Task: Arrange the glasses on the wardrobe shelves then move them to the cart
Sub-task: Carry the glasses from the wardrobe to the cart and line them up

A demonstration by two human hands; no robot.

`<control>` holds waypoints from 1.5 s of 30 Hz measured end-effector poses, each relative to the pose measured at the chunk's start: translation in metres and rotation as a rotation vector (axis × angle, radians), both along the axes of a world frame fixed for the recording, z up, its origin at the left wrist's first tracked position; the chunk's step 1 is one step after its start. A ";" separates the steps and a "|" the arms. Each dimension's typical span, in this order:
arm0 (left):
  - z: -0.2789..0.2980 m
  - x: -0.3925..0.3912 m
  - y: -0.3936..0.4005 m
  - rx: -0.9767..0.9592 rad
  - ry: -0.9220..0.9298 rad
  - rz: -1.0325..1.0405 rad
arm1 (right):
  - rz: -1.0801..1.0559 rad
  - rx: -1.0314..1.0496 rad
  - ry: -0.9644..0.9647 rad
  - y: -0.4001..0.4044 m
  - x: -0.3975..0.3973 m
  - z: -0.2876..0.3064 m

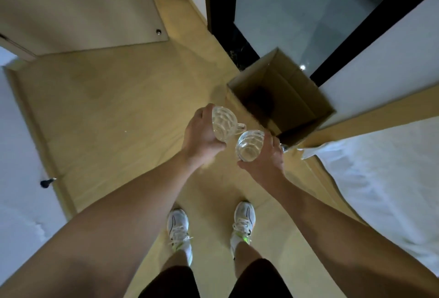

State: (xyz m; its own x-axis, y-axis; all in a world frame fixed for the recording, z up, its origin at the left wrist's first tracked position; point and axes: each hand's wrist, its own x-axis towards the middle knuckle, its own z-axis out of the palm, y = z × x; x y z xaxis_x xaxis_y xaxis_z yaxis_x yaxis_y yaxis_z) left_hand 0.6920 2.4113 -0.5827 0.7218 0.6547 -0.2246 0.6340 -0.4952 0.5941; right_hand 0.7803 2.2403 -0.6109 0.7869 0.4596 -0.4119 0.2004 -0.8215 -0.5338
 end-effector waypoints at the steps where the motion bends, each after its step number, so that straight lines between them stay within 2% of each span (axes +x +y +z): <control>1: 0.022 0.004 0.003 0.012 -0.008 0.007 | 0.009 0.011 -0.009 0.002 0.006 0.023; 6: 0.136 0.037 0.020 0.070 -0.077 0.009 | 0.052 0.055 -0.096 0.012 0.043 0.133; 14: 0.319 0.090 0.034 0.188 -0.347 0.001 | 0.003 0.270 -0.356 0.023 0.085 0.307; 19: 0.396 0.111 0.034 0.174 -0.484 -0.050 | -0.043 0.308 -0.442 0.021 0.097 0.384; 24: 0.468 0.111 0.036 0.136 -0.613 -0.138 | -0.211 0.428 -0.521 0.010 0.086 0.455; 28: 0.516 0.111 0.031 0.127 -0.675 -0.264 | -0.342 0.527 -0.618 -0.006 0.073 0.500; 32: 0.547 0.111 0.010 0.116 -0.746 -0.378 | -0.472 0.523 -0.652 -0.028 0.054 0.535; 45: 0.595 0.104 -0.126 -0.109 -0.827 -0.741 | -0.870 0.452 -0.797 -0.160 -0.034 0.592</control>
State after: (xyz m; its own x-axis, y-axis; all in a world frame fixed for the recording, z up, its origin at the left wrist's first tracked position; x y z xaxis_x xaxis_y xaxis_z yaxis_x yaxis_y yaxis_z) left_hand 0.7958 2.2854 0.0124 0.8796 0.0064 0.4757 -0.4072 -0.5069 0.7597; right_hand 0.7458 2.0807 -0.0186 0.8562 -0.3576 0.3729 0.0814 -0.6193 -0.7809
